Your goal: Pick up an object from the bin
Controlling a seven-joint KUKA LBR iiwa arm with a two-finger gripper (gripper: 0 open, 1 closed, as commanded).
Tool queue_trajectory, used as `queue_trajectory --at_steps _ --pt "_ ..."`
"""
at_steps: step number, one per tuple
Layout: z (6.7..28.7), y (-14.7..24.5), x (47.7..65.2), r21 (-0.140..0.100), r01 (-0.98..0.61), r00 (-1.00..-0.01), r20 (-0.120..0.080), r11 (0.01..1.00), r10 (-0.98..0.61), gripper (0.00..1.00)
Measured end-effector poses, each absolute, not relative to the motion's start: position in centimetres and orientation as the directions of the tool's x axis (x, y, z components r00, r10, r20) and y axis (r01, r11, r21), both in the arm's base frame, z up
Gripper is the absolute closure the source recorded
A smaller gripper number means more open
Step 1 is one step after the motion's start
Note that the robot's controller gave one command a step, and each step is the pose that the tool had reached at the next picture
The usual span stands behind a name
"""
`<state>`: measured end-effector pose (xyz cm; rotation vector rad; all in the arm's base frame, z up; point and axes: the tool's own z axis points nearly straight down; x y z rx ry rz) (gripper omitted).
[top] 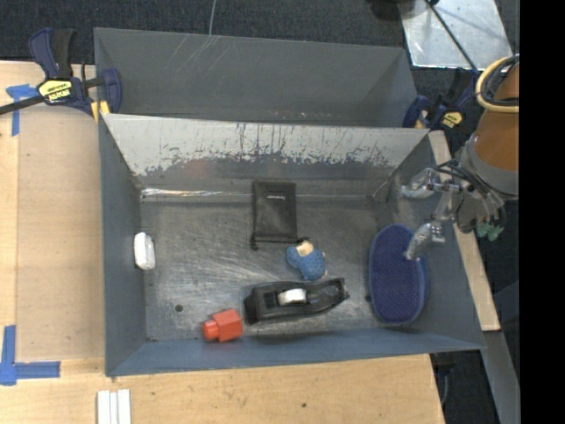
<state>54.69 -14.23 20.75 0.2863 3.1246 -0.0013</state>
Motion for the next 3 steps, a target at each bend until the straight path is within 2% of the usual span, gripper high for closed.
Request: queue_trajectory --at_steps 1,2,3 --pt "8.3 -14.9 54.8 0.002 -0.154 -0.988 -0.010 0.988 -0.154 0.00" --pt "8.3 -14.9 54.5 0.005 -0.155 -0.988 0.002 0.988 -0.155 1.00" --pt "20.1 -13.6 52.4 -0.005 -0.185 -0.983 -0.011 0.983 -0.185 1.00"
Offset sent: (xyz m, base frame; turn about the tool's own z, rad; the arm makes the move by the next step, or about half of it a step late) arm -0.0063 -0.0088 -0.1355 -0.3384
